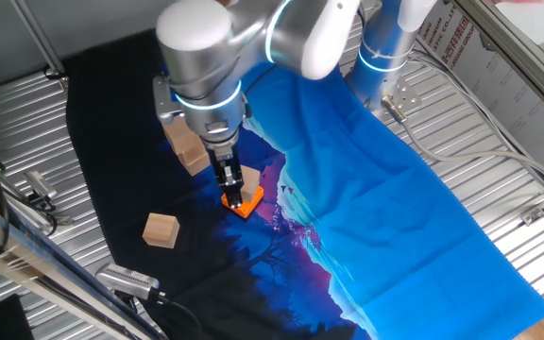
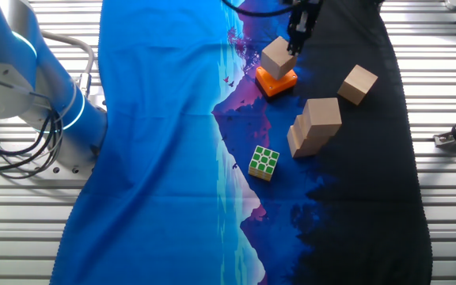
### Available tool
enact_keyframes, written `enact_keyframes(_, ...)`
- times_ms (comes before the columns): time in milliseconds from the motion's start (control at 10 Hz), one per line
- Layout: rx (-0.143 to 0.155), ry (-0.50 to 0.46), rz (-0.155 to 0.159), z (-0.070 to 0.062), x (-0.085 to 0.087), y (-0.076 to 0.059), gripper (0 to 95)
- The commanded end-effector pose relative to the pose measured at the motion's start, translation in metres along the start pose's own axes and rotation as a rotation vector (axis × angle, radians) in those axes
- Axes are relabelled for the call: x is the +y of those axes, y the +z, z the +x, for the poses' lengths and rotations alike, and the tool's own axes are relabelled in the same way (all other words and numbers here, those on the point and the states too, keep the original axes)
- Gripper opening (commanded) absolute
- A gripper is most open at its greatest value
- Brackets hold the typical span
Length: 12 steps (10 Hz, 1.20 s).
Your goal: Stack the blocks in a vertical line of five
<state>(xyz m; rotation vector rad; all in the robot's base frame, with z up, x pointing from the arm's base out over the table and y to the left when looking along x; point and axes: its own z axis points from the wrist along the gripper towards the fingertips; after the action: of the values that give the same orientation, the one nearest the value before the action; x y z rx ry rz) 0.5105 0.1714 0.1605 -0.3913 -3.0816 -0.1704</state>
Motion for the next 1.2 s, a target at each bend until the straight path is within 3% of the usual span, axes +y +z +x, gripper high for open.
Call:
enact_keyframes(100,-0.020,0.004,0.027,0.0030,-0.0027,-0.0015,95.0)
enact_keyframes(200,-0.018,-0.002,0.028,0.0034,-0.0036,-0.0029,95.0)
enact_keyframes(300,-0.011,-0.066,0.034,0.0039,-0.0053,-0.0041,95.0)
enact_keyframes(400,-0.008,-0.221,0.046,0.0044,-0.0065,-0.0053,76.0)
enact_keyframes(500,0.000,-0.407,0.063,0.0046,-0.0072,-0.0058,76.0)
enact_keyframes(600,0.008,-0.599,0.047,0.0047,-0.0076,-0.0057,76.0)
enact_keyframes(700,0.011,-0.849,0.035,0.0048,-0.0079,-0.0056,76.0)
enact_keyframes(800,0.008,-0.920,0.028,0.0048,-0.0079,-0.0056,76.0)
enact_keyframes(900,0.003,-0.997,0.005,0.0048,-0.0079,-0.0056,95.0)
enact_keyframes(1100,-0.014,-1.086,-0.054,0.0048,-0.0080,-0.0056,95.0)
enact_keyframes(1200,-0.017,-1.107,-0.062,0.0048,-0.0080,-0.0056,95.0)
